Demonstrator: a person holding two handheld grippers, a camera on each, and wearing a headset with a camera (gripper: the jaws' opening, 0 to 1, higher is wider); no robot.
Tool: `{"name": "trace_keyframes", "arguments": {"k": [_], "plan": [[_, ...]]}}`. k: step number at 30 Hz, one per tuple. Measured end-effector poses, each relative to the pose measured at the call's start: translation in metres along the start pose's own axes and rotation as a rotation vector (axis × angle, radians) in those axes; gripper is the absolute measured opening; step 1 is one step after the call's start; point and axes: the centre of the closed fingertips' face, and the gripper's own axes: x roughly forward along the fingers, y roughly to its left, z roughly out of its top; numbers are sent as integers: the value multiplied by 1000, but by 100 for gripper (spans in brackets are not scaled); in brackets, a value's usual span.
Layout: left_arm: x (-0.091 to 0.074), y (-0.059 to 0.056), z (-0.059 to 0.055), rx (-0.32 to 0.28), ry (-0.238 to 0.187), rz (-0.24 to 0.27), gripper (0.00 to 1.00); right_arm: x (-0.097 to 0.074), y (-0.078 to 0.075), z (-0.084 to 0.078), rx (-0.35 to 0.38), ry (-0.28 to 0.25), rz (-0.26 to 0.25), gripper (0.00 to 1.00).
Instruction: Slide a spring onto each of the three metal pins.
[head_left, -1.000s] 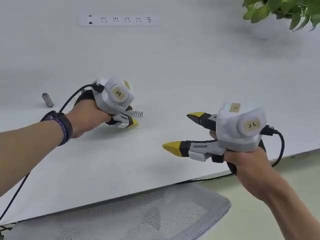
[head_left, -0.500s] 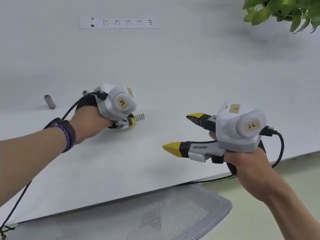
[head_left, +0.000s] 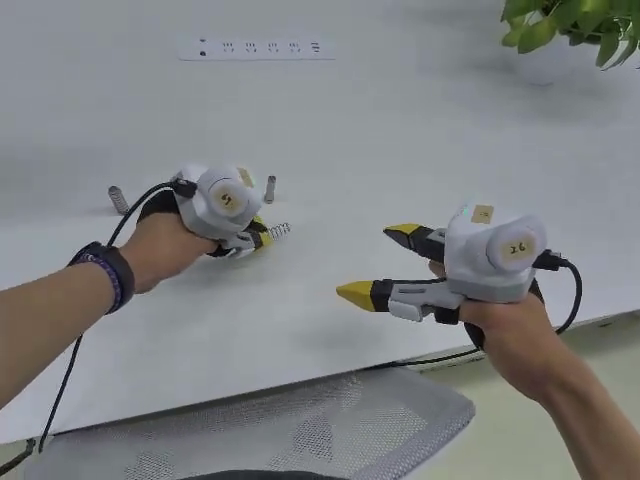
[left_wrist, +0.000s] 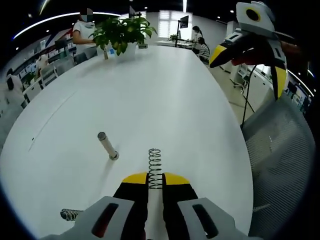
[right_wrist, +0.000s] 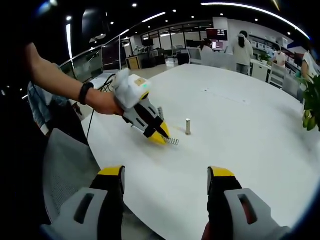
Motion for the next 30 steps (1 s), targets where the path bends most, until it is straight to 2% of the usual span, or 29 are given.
{"name": "trace_keyframes", "arguments": {"k": [7,15,22,30], "plan": [[-23,9,-6,-22,-12,23,2,4,3,5,-9,-8,12,66],[-46,18,-5,-30,-38,59,2,10,8,7,-22,-3,33,66],[-66,19,-6,-32,-64,83,2,14,10,8,-29,-1,47,66],[-86,18,-16,-40,-78,104,2,19,14,8,-38,4,68,66]]}}
